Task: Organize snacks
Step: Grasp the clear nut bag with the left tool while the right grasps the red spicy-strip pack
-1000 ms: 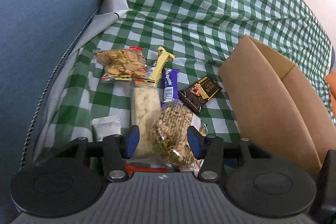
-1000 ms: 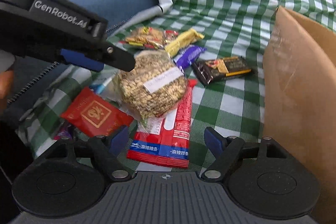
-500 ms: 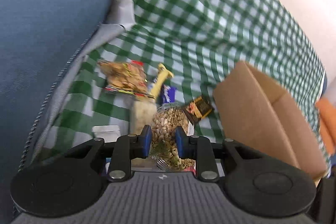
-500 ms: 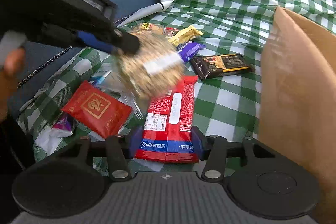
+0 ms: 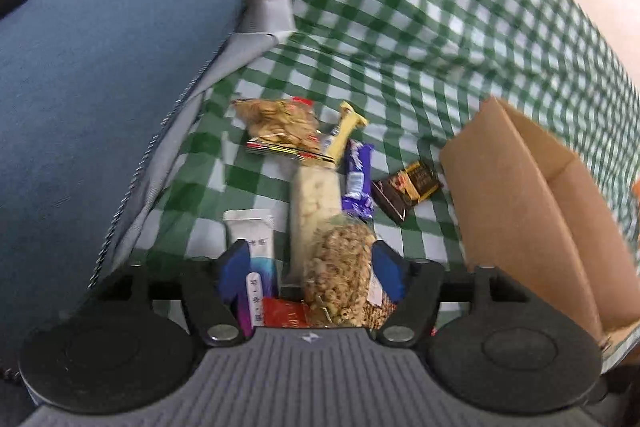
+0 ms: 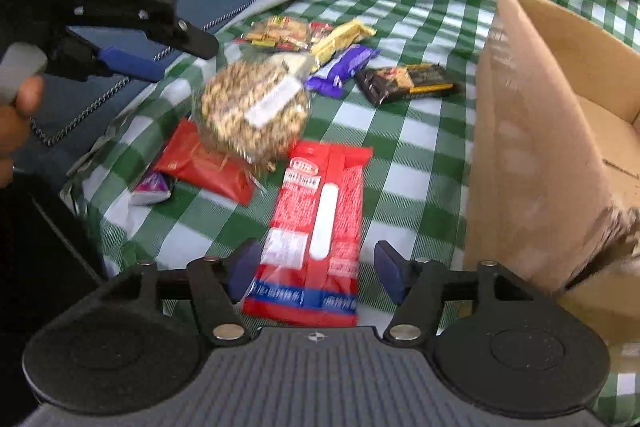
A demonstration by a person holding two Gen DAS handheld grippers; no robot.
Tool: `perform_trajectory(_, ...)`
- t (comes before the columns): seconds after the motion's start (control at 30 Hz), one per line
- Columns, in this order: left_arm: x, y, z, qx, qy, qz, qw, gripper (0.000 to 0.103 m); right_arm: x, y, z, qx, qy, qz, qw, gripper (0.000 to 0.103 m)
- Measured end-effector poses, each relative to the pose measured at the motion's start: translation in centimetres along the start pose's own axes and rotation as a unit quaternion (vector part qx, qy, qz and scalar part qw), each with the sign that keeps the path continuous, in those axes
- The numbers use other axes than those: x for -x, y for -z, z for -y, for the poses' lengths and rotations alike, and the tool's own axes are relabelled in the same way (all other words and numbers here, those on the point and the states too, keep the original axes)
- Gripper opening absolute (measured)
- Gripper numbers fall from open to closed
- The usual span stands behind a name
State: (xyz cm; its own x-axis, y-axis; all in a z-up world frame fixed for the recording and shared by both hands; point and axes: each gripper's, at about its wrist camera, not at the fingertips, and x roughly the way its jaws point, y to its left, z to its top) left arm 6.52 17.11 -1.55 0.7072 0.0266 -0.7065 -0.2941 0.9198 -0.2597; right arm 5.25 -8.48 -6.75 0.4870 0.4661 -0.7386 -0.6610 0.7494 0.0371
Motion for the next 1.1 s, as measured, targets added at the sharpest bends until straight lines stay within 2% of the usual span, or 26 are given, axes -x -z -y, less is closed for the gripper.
perform_trajectory(0.17,-2.1,0.7,2.7,-0.080,-0.018,-0.019,0.9965,0.083,-1.2,-0.2,0.4,-0.011,-0.007,-0.005,1.000,0.068)
perform_trajectory(0.4,-3.7,1.6,4.5,-0.127,-0.025,-0.030,0.9911,0.084,-2.4,-0.4,0.0,0.007,-0.007,-0.007,1.000,0.069)
perform_trajectory(0.6,-4.7,2.0,5.4,-0.145,-0.029,-0.042,0.9881,0.085,-2.2,-0.2,0.1,0.011,-0.008,-0.004,1.000,0.068)
perform_trajectory(0.83,-4.9,2.1,5.7,-0.153,-0.032,-0.042,0.9869,0.085,-1.8,-0.1,-0.2,0.022,-0.008,0.003,1.000,0.052)
perform_trajectory(1.1,-5.0,2.4,5.9,-0.167,-0.043,-0.043,0.9841,0.085,-1.1,-0.2,0.2,0.018,0.004,0.009,1.000,0.048)
